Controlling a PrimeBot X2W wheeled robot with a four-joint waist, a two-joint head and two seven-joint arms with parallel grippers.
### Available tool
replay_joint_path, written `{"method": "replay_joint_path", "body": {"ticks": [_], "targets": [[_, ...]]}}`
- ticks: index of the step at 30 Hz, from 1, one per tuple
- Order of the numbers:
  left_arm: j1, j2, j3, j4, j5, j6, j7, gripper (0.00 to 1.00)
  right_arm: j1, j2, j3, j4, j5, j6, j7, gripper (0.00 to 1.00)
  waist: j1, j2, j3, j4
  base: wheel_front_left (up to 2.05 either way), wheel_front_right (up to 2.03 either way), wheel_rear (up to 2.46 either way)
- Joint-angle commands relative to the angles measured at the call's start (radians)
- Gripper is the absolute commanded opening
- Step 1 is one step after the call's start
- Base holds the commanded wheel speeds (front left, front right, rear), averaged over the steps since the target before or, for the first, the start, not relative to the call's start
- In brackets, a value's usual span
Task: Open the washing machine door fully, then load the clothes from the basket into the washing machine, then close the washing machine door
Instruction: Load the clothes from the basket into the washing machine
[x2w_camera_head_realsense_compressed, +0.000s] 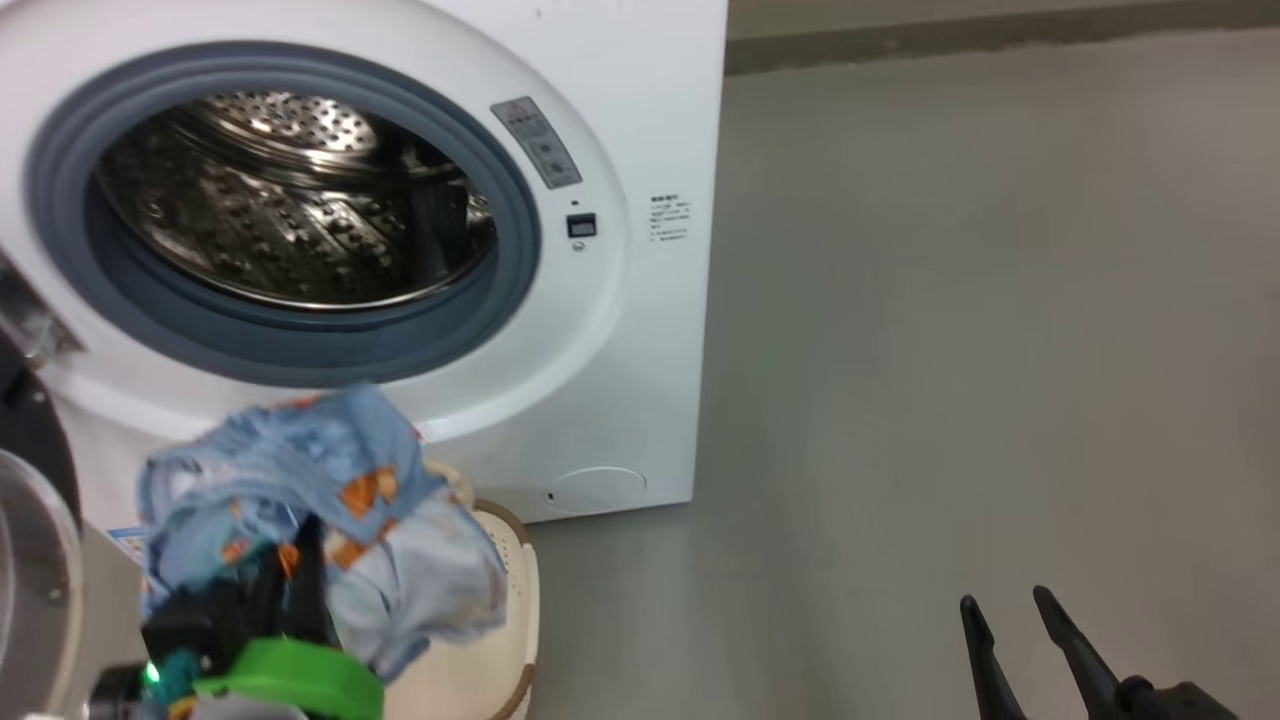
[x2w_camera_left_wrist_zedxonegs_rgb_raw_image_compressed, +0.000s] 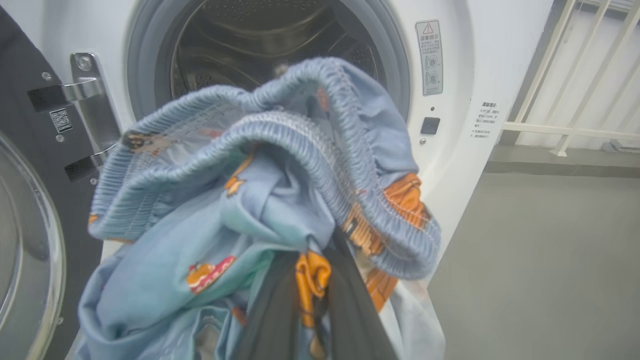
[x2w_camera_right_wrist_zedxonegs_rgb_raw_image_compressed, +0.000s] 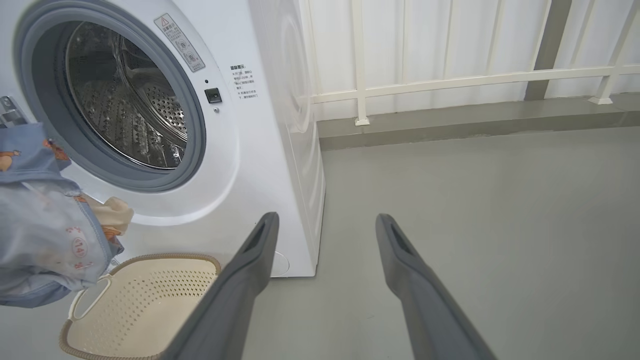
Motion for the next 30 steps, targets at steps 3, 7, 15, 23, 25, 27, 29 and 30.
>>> {"method": "replay_joint_path", "body": {"ticks": [3, 7, 15, 23, 25, 27, 29, 30], "targets": [[-0.156, 0.05, 0.05, 0.025, 0.014, 0.006, -0.004, 0.0, -0.064, -0.007, 0.032, -0.018, 0.01, 0.002, -0.005, 1.0, 0.0, -0.0001, 0.069, -0.065, 0.0, 0.0, 0.0], [-0.281, 0.089, 0.069, 0.086, 0.022, 0.015, 0.0, 0.0, -0.087, -0.006, 0.036, -0.013, 0.025, 0.002, -0.005, 1.0, 0.0, -0.0001, 0.113, -0.109, 0.0, 0.0, 0.0], [-0.516, 0.168, 0.098, 0.286, 0.037, 0.036, 0.003, 0.0, -0.123, -0.005, 0.068, 0.001, 0.051, 0.002, -0.005, 1.0, 0.0, -0.0001, 0.182, -0.189, 0.0, 0.0, 0.0], [-0.704, 0.237, 0.118, 0.522, 0.05, 0.061, -0.008, 0.0, -0.141, -0.005, 0.096, 0.008, 0.042, 0.002, -0.005, 1.0, 0.0, -0.0001, 0.272, -0.253, 0.0, 0.0, 0.0], [-0.753, 0.255, 0.121, 0.559, 0.055, 0.067, -0.011, 0.0, -0.145, -0.005, 0.097, 0.008, 0.038, 0.002, -0.005, 1.0, 0.0, -0.0001, 0.301, -0.263, 0.0, 0.0, 0.0], [-0.803, 0.271, 0.12, 0.589, 0.063, 0.075, -0.013, 0.0, -0.15, -0.005, 0.099, 0.007, 0.037, 0.002, -0.005, 1.0, 0.0, -0.0001, 0.33, -0.268, 0.0, 0.0, 0.0], [-0.826, 0.278, 0.118, 0.602, 0.069, 0.079, -0.014, 0.0, -0.154, -0.006, 0.102, 0.008, 0.037, 0.002, -0.005, 1.0, 0.0, -0.0001, 0.342, -0.271, 0.0, 0.0, 0.0], [-0.869, 0.293, 0.113, 0.628, 0.08, 0.085, -0.015, 0.0, -0.161, -0.008, 0.109, 0.009, 0.038, 0.002, -0.005, 1.0, 0.0, -0.0001, 0.362, -0.277, 0.0, 0.0, 0.0]]}}
